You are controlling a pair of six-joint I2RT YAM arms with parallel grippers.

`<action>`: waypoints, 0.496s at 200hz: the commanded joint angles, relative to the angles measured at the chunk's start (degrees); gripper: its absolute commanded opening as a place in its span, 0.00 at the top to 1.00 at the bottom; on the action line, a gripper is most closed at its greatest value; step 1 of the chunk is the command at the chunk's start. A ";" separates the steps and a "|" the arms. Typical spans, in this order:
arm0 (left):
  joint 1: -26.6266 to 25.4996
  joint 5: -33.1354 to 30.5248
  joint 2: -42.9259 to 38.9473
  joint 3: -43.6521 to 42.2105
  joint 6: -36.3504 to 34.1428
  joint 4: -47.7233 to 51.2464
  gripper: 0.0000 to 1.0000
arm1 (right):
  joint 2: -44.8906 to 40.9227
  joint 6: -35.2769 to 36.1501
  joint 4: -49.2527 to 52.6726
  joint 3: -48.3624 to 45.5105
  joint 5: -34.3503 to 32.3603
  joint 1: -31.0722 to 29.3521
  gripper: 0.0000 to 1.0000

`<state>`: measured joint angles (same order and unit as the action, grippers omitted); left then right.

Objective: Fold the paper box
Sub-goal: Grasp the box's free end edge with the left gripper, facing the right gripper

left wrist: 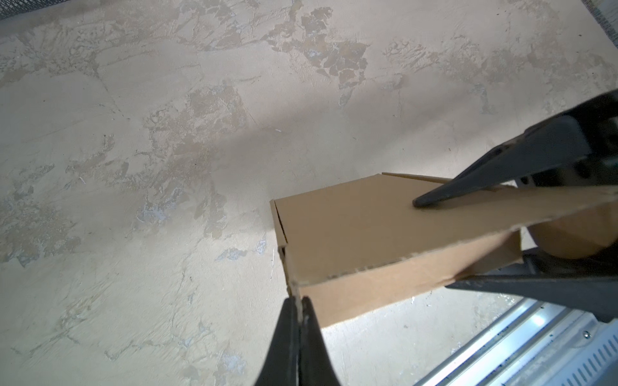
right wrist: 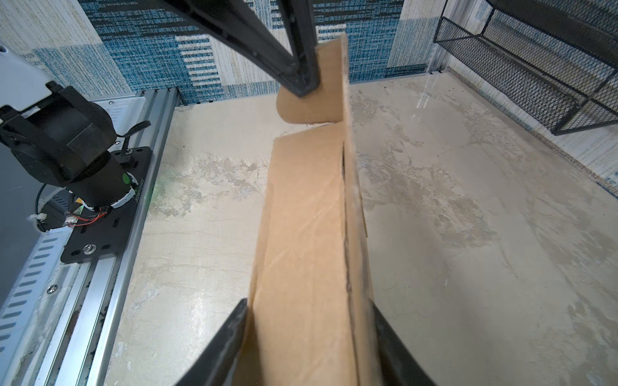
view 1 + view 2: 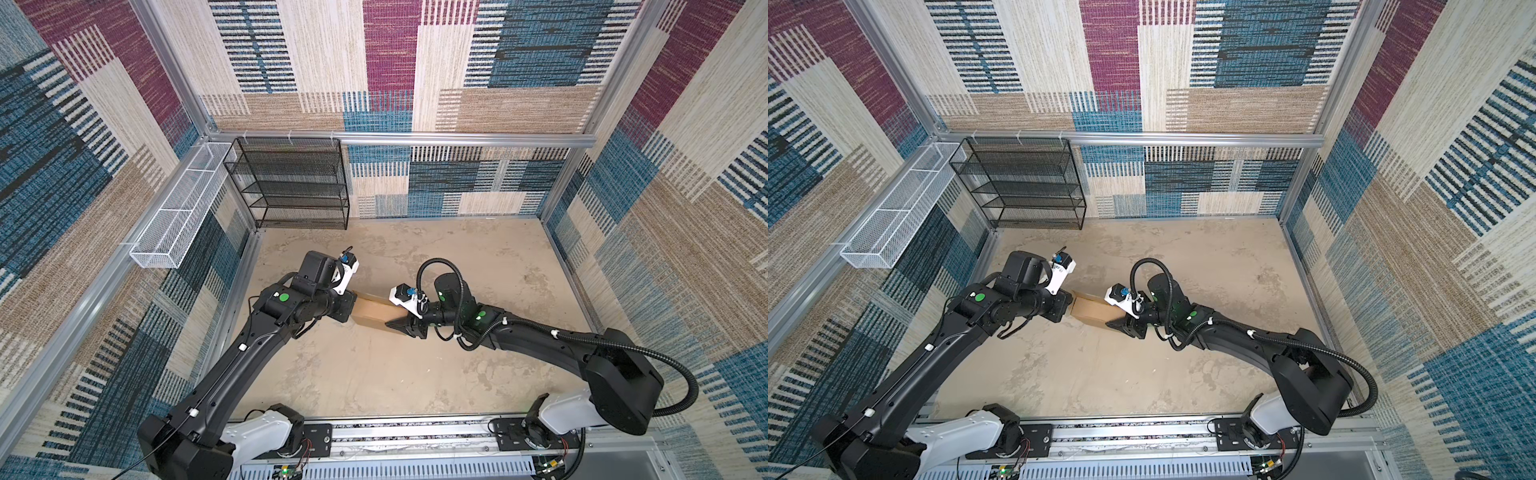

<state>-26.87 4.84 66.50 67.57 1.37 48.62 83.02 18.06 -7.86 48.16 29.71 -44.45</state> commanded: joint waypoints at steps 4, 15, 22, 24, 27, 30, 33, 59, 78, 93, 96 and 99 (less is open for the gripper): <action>-0.02 0.43 -0.15 -0.83 1.27 -1.84 0.93 | 0.25 -0.13 -1.68 0.71 -0.06 -0.11 0.73; -0.02 0.17 -0.23 -1.29 1.27 -2.11 0.93 | 0.38 -0.22 -1.72 0.71 0.09 -0.11 0.73; -0.02 0.18 -0.23 -1.52 1.31 -2.20 0.93 | 0.55 -0.27 -1.70 0.71 0.21 -0.11 0.73; -0.02 0.17 -0.23 -1.55 1.35 -2.21 0.93 | 0.56 -0.28 -1.72 0.71 0.25 -0.11 0.73; -0.02 0.25 -0.23 -1.64 1.36 -2.27 0.93 | 0.64 -0.31 -1.68 0.71 0.25 -0.11 0.73; -0.02 0.26 -0.21 -1.73 1.40 -2.30 0.93 | 0.69 -0.24 -1.71 0.71 0.30 -0.11 0.73; -0.02 0.30 -0.19 -1.80 1.48 -2.38 0.93 | 0.73 -0.30 -1.72 0.71 0.29 -0.11 0.73; -0.02 0.50 -0.23 -2.90 2.14 -3.44 0.94 | 1.34 -0.42 -2.03 0.71 0.78 -0.11 0.73; -0.02 0.46 -0.42 -3.82 2.66 -4.52 0.94 | 1.78 -0.71 -2.28 0.71 1.34 -0.11 0.73; -0.02 0.39 -0.42 -4.50 2.83 -5.20 0.94 | 1.93 -0.75 -2.50 0.55 1.38 -0.11 0.73; -0.02 0.35 -0.42 -4.61 2.85 -5.27 0.94 | 1.95 -0.75 -2.49 0.53 1.40 -0.11 0.73; -0.02 0.28 -0.48 -4.71 2.85 -5.35 0.94 | 2.00 -0.75 -2.51 0.55 1.38 -0.11 0.73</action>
<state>-26.85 4.49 66.28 63.61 2.83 45.19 84.84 17.85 -7.66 48.25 29.63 -44.45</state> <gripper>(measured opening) 0.065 0.515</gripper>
